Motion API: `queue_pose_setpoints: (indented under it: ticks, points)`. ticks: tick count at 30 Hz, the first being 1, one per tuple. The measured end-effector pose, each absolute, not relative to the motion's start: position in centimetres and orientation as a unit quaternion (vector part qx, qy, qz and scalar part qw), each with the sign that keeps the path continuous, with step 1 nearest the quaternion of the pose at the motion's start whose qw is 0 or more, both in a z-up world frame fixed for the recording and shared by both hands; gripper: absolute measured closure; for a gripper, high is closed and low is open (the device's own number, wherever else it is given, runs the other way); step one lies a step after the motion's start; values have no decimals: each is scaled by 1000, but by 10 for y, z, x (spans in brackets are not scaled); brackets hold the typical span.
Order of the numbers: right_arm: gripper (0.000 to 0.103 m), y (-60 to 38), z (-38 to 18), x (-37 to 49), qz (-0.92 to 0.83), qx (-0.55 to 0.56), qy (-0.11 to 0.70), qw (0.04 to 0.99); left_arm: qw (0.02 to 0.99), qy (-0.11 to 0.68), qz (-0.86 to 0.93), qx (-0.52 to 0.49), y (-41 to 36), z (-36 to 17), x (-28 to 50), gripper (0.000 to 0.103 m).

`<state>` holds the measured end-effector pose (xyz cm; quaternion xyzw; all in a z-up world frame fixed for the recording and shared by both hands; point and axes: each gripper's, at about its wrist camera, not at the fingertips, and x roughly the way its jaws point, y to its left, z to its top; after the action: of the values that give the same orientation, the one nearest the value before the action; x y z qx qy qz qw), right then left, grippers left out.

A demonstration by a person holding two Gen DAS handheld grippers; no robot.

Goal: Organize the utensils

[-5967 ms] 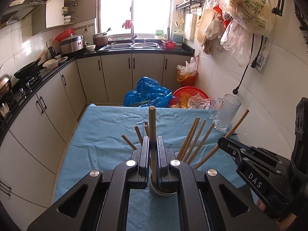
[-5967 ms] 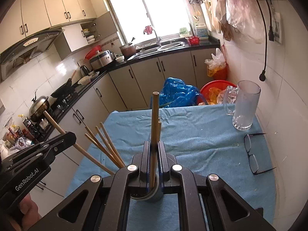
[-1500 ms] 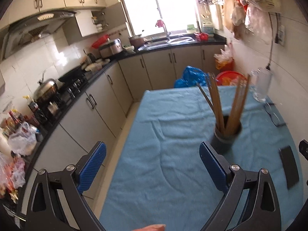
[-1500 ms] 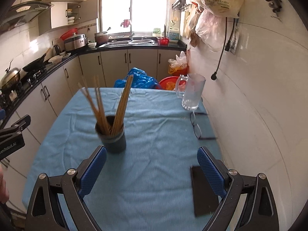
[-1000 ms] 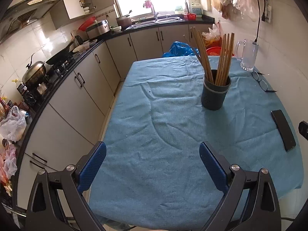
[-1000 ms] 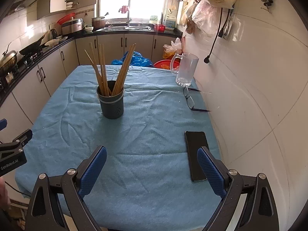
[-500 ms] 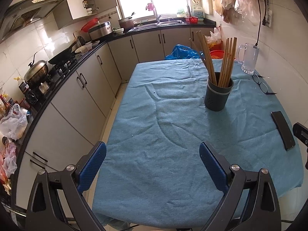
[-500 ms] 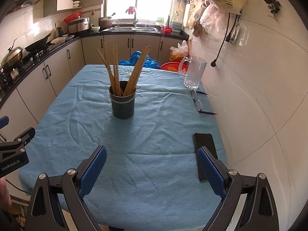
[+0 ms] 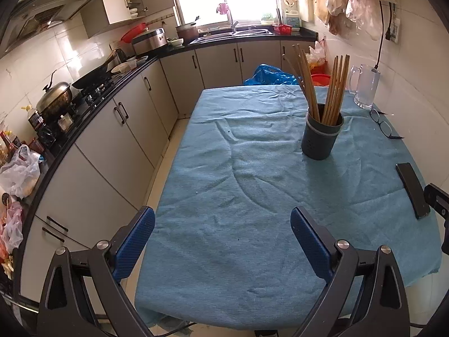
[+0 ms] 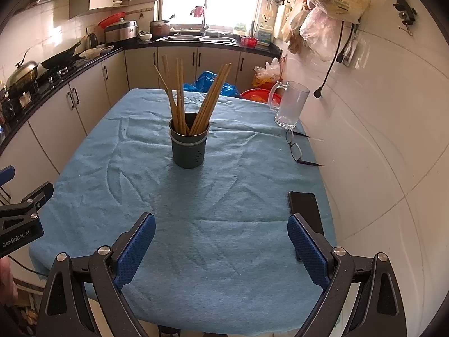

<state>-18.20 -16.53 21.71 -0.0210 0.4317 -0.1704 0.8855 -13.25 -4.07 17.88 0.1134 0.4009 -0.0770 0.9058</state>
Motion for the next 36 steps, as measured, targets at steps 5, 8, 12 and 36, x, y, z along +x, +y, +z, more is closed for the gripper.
queue_pose_setpoints:
  ticks: [5, 8, 12, 36]
  points:
    - [6, -163, 217, -181, -171, -25, 433, 885, 906, 401, -78, 111, -40, 179, -131, 6]
    - [6, -163, 217, -181, -172, -25, 433, 885, 906, 401, -81, 109, -40, 178, -131, 6]
    - [6, -163, 216, -180, -174, -26, 435, 883, 905, 402, -84, 108, -41, 178, -130, 6]
    - [6, -161, 215, -186, -189, -16, 439, 878, 904, 399, -101, 115, -42, 175, -131, 6]
